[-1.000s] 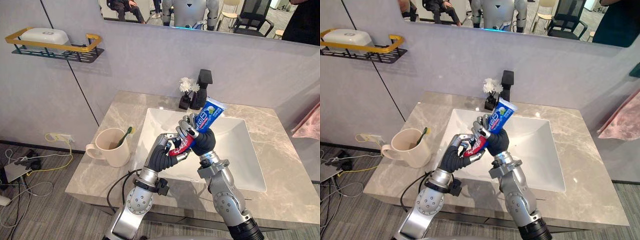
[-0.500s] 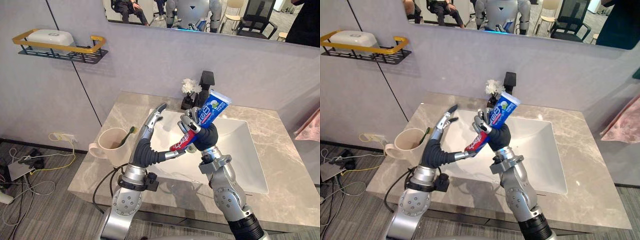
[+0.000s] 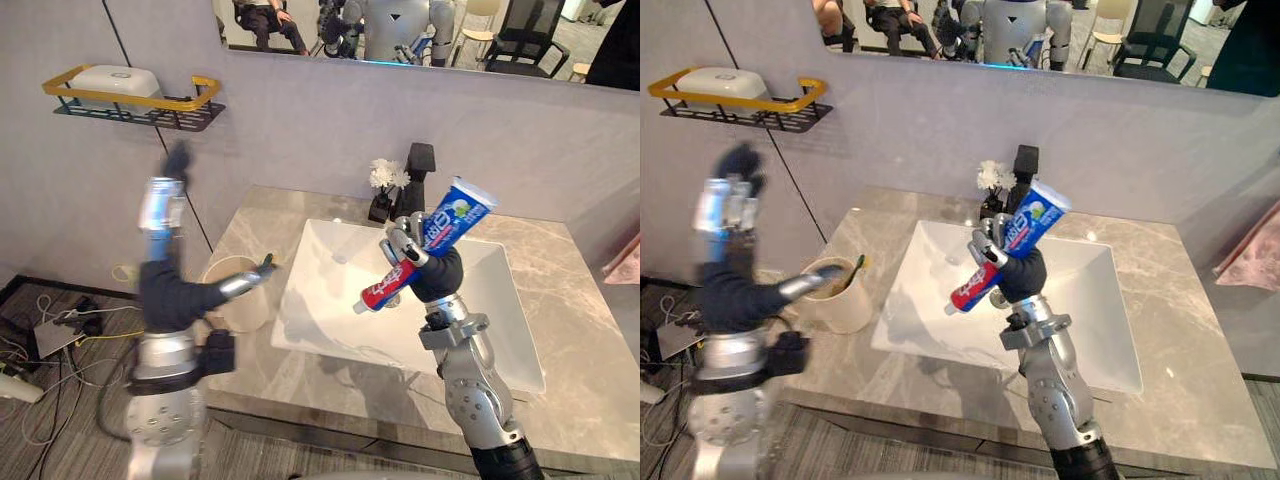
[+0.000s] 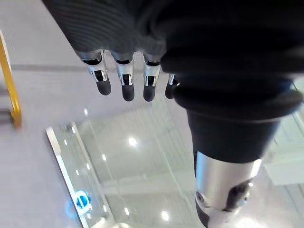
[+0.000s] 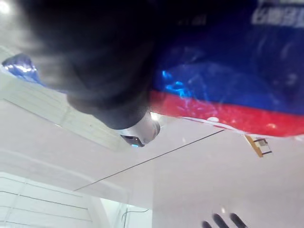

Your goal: Organize washtable

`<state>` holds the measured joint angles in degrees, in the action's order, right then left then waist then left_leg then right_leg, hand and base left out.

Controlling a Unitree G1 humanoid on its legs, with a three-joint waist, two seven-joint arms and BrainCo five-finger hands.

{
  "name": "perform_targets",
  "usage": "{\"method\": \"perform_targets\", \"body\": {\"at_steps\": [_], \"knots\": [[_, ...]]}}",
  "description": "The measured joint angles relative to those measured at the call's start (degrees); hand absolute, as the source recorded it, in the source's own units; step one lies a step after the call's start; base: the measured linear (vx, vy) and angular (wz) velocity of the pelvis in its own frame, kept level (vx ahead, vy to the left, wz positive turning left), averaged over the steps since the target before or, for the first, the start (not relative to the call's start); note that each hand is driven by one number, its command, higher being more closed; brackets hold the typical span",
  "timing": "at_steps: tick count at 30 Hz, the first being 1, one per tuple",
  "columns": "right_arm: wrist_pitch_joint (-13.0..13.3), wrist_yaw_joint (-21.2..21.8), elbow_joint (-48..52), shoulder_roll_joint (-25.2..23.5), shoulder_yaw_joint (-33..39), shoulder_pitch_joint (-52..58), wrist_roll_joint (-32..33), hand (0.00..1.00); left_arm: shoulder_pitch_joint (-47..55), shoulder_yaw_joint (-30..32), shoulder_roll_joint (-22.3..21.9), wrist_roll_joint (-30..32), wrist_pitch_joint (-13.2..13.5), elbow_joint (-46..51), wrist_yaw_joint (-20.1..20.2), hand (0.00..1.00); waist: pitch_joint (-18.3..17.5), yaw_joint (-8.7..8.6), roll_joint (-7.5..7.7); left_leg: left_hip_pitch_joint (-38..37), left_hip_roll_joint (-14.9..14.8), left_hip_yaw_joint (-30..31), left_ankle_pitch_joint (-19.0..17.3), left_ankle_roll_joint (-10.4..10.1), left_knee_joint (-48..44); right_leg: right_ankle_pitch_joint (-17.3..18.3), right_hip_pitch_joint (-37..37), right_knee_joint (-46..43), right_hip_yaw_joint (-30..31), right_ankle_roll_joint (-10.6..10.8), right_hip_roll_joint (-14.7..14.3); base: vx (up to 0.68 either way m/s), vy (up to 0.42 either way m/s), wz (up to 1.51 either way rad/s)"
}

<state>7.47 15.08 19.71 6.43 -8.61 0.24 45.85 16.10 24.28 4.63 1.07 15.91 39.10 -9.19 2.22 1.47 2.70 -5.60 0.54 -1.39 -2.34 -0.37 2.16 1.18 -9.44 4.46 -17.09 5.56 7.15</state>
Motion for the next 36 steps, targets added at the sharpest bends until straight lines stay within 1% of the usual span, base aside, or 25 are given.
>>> {"method": "perform_targets", "body": {"at_steps": [1, 2, 3, 5, 7, 8, 9, 10, 11, 13, 14, 16, 19, 21, 22, 23, 27, 31, 36], "knots": [[0.0, 0.0, 0.0, 0.0, 0.3, 0.3, -0.2, 1.0, 0.3, 2.3, -0.2, -1.4, 0.2, -1.6, -0.2, 0.0, 0.0, 0.32, 0.0, 0.0, 0.0, 0.0, 0.0, 0.0, 0.0, 0.0, 0.1, 0.0, 0.0, 0.0, 0.0, 0.0, 0.0, 0.0], [-0.1, 0.1, 0.0, -0.1, 1.3, 0.7, -0.5, 1.0, 0.4, 6.1, -0.2, -3.3, 0.2, -5.4, -1.0, 0.0, 0.0, 0.86, 0.0, 0.1, 0.0, 0.0, 0.0, 0.0, 0.2, 0.0, 0.2, 0.0, 0.0, 0.0, 0.0, 0.0, 0.0, 0.0], [-0.1, 0.1, 0.0, -0.4, 2.5, 1.1, -0.8, 1.0, 0.4, 9.3, -0.6, -5.1, 0.0, -9.2, -1.4, 0.0, 0.0, 1.02, 0.07, 0.1, 0.0, 0.0, 0.2, 0.0, 0.5, 0.0, 0.4, 0.0, 0.0, 0.0, 0.0, 0.0, 0.0, 0.0], [-0.1, 0.1, -0.1, -0.4, 3.9, 1.6, -0.9, 1.0, 0.6, 12.9, -1.6, -7.5, -0.2, -14.6, -2.2, 0.0, -0.1, 1.24, 0.17, 0.2, 0.1, 0.0, 0.6, 0.1, 1.2, 0.0, 0.7, 0.0, -0.2, 0.0, 0.1, -0.01, -0.014, 0.04], [-0.1, 0.0, -0.2, -0.5, 5.0, 1.8, -0.9, 1.0, 1.1, 15.2, -2.1, -10.4, -1.0, -22.3, -2.1, 0.0, -0.1, 1.46, 0.16, 0.0, 0.2, 0.0, 0.6, 0.1, 1.4, 0.0, 0.7, 0.0, -0.2, 0.0, 0.2, 0.0, 0.0, 0.0], [-0.1, 0.1, -0.2, -0.5, 5.2, 1.8, -0.9, 1.0, 1.3, 15.5, -2.1, -10.8, -1.2, -24.5, -2.1, 0.0, -0.1, 1.57, 0.17, 0.0, 0.2, 0.0, 0.6, 0.1, 1.5, 0.0, 0.8, -0.1, -0.2, 0.0, 0.2, 0.0, 0.0, 0.0], [-0.1, 0.1, -0.2, -0.6, 5.9, 2.0, -0.9, 1.0, 1.5, 15.9, -2.4, -12.1, -1.9, -28.6, -2.0, 0.0, -0.1, 2.05, 0.22, 0.0, 0.2, 0.0, 0.6, 0.1, 1.7, 0.0, 0.8, -0.1, -0.2, 0.0, 0.2, 0.0, 0.0, 0.0], [-0.1, 0.1, -0.4, -0.5, 6.4, 2.2, -0.9, 1.0, 1.7, 15.9, -2.7, -13.6, -2.4, -32.5, -1.7, 0.0, -0.2, 2.43, 0.28, -0.1, 0.3, 0.1, 0.6, 0.1, 1.7, 0.0, 0.8, -0.2, -0.2, 0.0, 0.3, 0.0, 0.0, 0.0], [-0.1, 0.1, -0.5, -0.5, 6.5, 2.3, -0.9, 1.0, 1.9, 15.9, -3.0, -14.3, -2.6, -34.3, -1.4, 0.0, -0.2, 2.48, 0.29, -0.1, 0.3, 0.1, 0.6, 0.1, 1.7, 0.0, 0.8, -0.2, -0.3, 0.0, 0.3, -0.01, -0.014, 0.03], [-0.1, 0.1, -1.2, -0.6, 6.5, 2.3, -0.8, 1.0, 2.6, 16.0, -4.4, -16.0, -4.2, -41.4, -0.1, 0.0, -0.2, 2.47, 0.3, 0.0, 0.4, 0.4, 0.6, 0.1, 1.8, 0.0, 0.8, -0.3, -0.7, 0.0, 0.6, -0.01, -0.013, 0.07], [-0.1, 0.1, -1.4, -0.8, 6.5, 2.4, -0.8, 1.0, 2.7, 16.0, -4.6, -16.4, -4.4, -43.4, 0.4, 0.0, -0.2, 2.45, 0.3, 0.0, 0.4, 0.5, 0.6, 0.1, 1.8, 0.0, 0.8, -0.3, -0.8, 0.0, 0.7, -0.02, -0.006, 0.06], [-0.1, 0.1, -2.2, -1.2, 6.5, 2.4, -0.7, 1.0, 3.0, 15.9, -4.9, -16.5, -5.2, -51.4, 1.1, 0.0, -0.2, 2.46, 0.4, 0.2, 0.5, 0.9, 0.6, 0.1, 1.8, 0.1, 0.8, -0.3, -1.4, 0.1, 0.9, -0.03, -0.017, 0.09], [-0.1, 0.0, -3.3, -1.7, 6.4, 2.4, -0.6, 1.0, 3.0, 15.4, -5.1, -16.3, -6.1, -59.5, 1.9, 0.0, -0.3, 2.47, 0.81, 0.3, 0.7, 1.2, 0.6, 0.1, 1.8, 0.6, 0.8, -0.5, -1.8, 0.4, 1.0, -0.02, -0.028, 0.08], [-0.1, 0.0, -3.3, -1.7, 6.3, 2.4, -0.5, 1.0, 3.0, 13.8, -5.1, -15.9, -6.8, -68.1, 2.8, 0.0, -0.4, 2.51, 1.18, 0.3, 0.8, 1.4, 0.6, 0.1, 1.8, 0.9, 0.8, -0.6, -1.9, 0.6, 1.1, -0.02, -0.034, 0.05], [-0.1, 0.0, -3.3, -1.6, 6.2, 2.4, -0.4, 1.0, 3.0, 13.2, -5.1, -15.4, -7.1, -70.1, 3.1, 0.0, -0.4, 2.5, 1.25, 0.3, 0.8, 1.5, 0.6, 0.1, 1.8, 0.9, 0.9, -0.6, -1.9, 0.6, 1.1, -0.02, -0.024, 0.04], [0.0, 0.0, -3.3, -1.6, 5.8, 2.4, -0.3, 1.0, 3.0, 11.9, -5.4, -13.9, -7.9, -73.2, 3.5, 0.0, -0.4, 2.49, 1.41, 0.3, 0.8, 1.6, 0.6, 0.1, 1.8, 0.9, 0.9, -0.6, -2.0, 0.6, 1.1, -0.02, -0.021, 0.03], [0.0, 0.0, -3.3, -1.7, 5.5, 2.4, -0.3, 1.0, 2.7, 8.2, -6.3, -11.2, -8.8, -78.8, 5.7, 0.0, -0.1, 2.41, 2.28, 0.5, 0.8, 2.4, 0.6, 0.1, 1.6, 1.4, 0.8, -0.9, -3.0, 0.5, 1.1, -0.03, -0.029, 0.1], [0.0, -0.1, -3.3, -1.7, 5.5, 2.4, -0.3, 1.0, 1.8, 5.6, -6.1, -9.2, -9.1, -82.0, 6.6, 0.0, 0.0, 2.47, 2.36, 0.7, 0.8, 2.8, 0.5, 0.1, 1.3, 1.7, 0.9, -1.4, -3.3, 0.4, 1.1, -0.02, -0.022, 0.07], [0.2, -0.1, -3.3, -1.7, 5.3, 2.3, -0.3, 1.0, 0.7, 2.1, -6.1, -7.4, -9.3, -84.6, 6.7, 0.0, 0.0, 2.47, 2.3, 0.9, 0.8, 2.9, 0.5, 0.1, 1.0, 1.7, 0.8, -1.4, -3.4, 0.4, 1.1, -0.03, -0.021, 0.01]]}}
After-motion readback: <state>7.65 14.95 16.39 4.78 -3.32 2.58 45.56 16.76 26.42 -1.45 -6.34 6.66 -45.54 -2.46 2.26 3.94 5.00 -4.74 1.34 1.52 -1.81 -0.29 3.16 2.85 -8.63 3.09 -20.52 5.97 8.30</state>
